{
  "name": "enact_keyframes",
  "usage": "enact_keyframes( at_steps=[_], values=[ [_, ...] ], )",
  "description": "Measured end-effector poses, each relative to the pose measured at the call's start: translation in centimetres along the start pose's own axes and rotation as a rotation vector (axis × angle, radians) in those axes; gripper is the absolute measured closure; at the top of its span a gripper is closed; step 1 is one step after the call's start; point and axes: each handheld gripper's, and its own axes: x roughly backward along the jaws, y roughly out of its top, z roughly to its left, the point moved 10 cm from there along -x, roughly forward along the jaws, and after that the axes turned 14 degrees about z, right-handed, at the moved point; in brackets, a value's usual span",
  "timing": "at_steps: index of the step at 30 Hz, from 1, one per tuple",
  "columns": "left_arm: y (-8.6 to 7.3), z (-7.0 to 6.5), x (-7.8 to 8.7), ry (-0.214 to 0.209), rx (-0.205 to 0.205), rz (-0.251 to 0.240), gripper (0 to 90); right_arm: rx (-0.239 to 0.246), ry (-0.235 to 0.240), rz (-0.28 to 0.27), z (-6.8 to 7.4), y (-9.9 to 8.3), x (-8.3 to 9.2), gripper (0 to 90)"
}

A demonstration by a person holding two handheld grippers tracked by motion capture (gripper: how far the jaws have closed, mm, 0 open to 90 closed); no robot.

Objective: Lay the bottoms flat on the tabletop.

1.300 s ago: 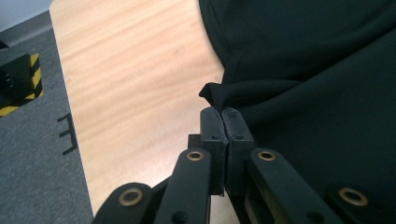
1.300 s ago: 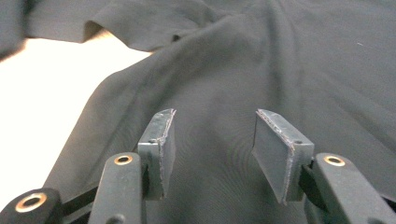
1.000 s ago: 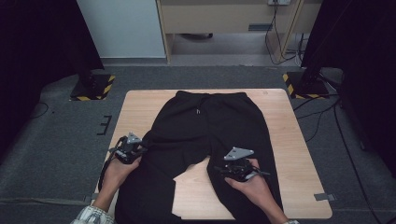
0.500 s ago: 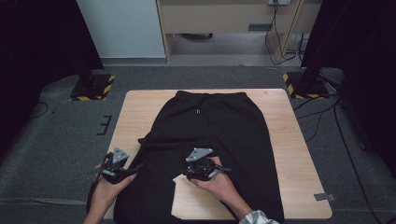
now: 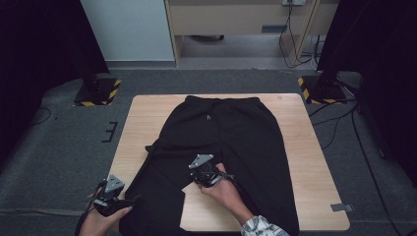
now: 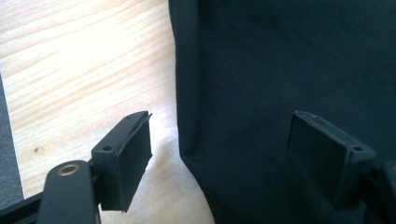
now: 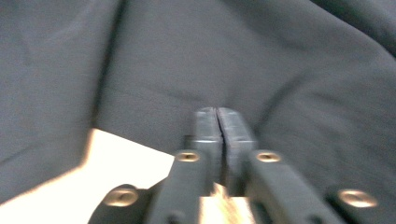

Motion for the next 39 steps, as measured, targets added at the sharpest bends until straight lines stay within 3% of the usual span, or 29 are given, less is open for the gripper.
enact_keyframes(
  at_steps=[2,4,10,15,17,19,24,26,29,31,33,39],
  values=[
    [-0.5,-0.4,0.1,-0.015,-0.009,0.004,20.8,-0.016,-0.016,0.014,-0.8,-0.3,0.2,90.0],
    [-1.0,-0.7,0.0,-0.031,-0.022,0.012,20.8,-0.06,-0.055,0.025,-2.9,-1.0,0.6,90.0],
    [-1.6,-1.0,-0.4,-0.048,-0.044,0.014,24.9,-0.126,-0.05,0.024,-5.3,-1.8,1.1,90.0],
    [-1.7,-0.9,0.2,-0.056,-0.044,0.008,67.8,-0.115,-0.043,0.029,-5.0,-2.0,1.2,90.0],
    [-1.8,-0.6,0.2,-0.054,-0.037,0.009,80.8,-0.105,-0.038,0.029,-4.7,-2.1,1.2,90.0],
    [-1.6,-0.1,0.1,-0.06,-0.024,0.012,87.8,-0.096,-0.033,0.027,-4.3,-2.0,1.2,90.0],
    [-0.9,3.5,0.0,0.081,-0.032,0.047,88.8,-0.083,-0.012,0.022,-3.7,-1.7,1.0,89.9],
    [-0.1,5.2,0.3,0.106,-0.023,0.035,88.7,-0.082,-0.005,0.017,-3.5,-1.5,0.9,89.9],
    [0.5,6.4,0.7,0.122,-0.014,0.025,88.7,-0.073,-0.001,0.018,-3.3,-1.4,0.8,89.9],
    [0.5,6.0,0.9,0.096,-0.016,0.031,88.7,-0.07,0.002,0.018,-3.3,-1.4,0.8,90.0],
    [0.0,4.8,0.7,0.074,-0.04,0.053,88.6,-0.071,0.004,0.021,-3.3,-1.5,0.9,90.0],
    [-2.7,-1.0,1.0,-0.03,-0.15,0.113,88.4,-0.06,0.006,0.042,-3.6,-3.1,1.9,90.0]
  ],
)
